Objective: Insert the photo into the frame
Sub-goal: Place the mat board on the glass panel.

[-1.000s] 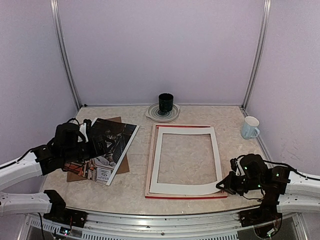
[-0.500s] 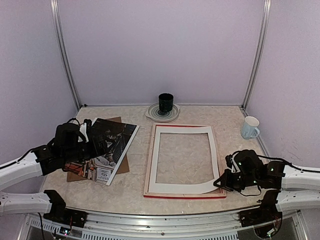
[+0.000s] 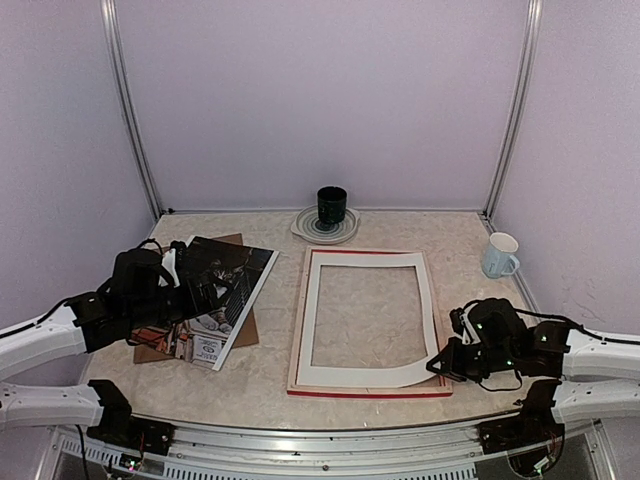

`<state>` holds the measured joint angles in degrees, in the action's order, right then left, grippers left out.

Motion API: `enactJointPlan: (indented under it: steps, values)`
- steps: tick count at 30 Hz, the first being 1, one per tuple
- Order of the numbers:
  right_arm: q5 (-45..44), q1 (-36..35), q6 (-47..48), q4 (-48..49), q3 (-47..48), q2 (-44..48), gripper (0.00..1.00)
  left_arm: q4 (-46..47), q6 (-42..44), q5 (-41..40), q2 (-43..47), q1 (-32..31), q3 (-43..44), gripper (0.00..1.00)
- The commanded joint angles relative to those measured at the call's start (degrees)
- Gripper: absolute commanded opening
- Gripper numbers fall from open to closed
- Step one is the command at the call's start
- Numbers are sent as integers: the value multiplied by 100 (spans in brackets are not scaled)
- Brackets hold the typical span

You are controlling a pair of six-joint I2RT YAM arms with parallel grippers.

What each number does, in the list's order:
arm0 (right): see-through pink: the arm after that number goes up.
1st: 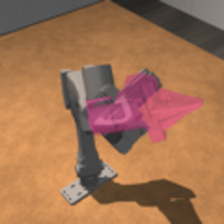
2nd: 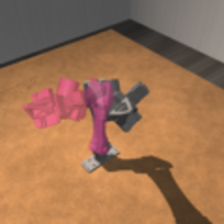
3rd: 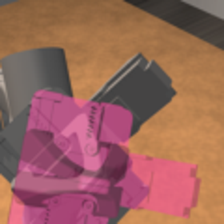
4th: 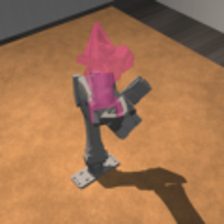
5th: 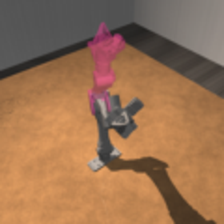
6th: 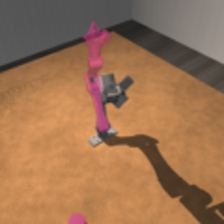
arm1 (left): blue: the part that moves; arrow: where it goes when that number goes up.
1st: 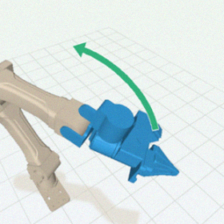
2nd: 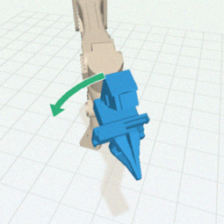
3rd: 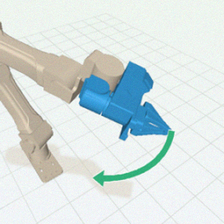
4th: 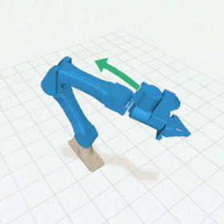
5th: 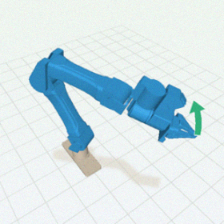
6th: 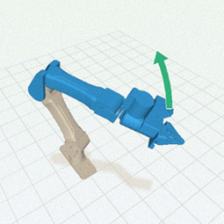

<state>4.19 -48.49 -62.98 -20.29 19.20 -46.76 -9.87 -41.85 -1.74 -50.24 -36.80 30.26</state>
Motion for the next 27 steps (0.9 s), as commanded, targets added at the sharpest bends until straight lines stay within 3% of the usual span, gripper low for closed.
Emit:
enactJointPlan:
  steps: [1, 16, 27]
  values:
    - [23, 63, 84, 348, 5, -170, 0, 110, -8, 16, -23, -38, 28, 99]
    - [-209, 68, 57, -259, 163, 152, 1, 84, -8, 6, 15, -47, 50, 99]
    - [110, 65, 277, 164, 130, -79, 0, 72, 13, -11, -70, -82, 130, 99]
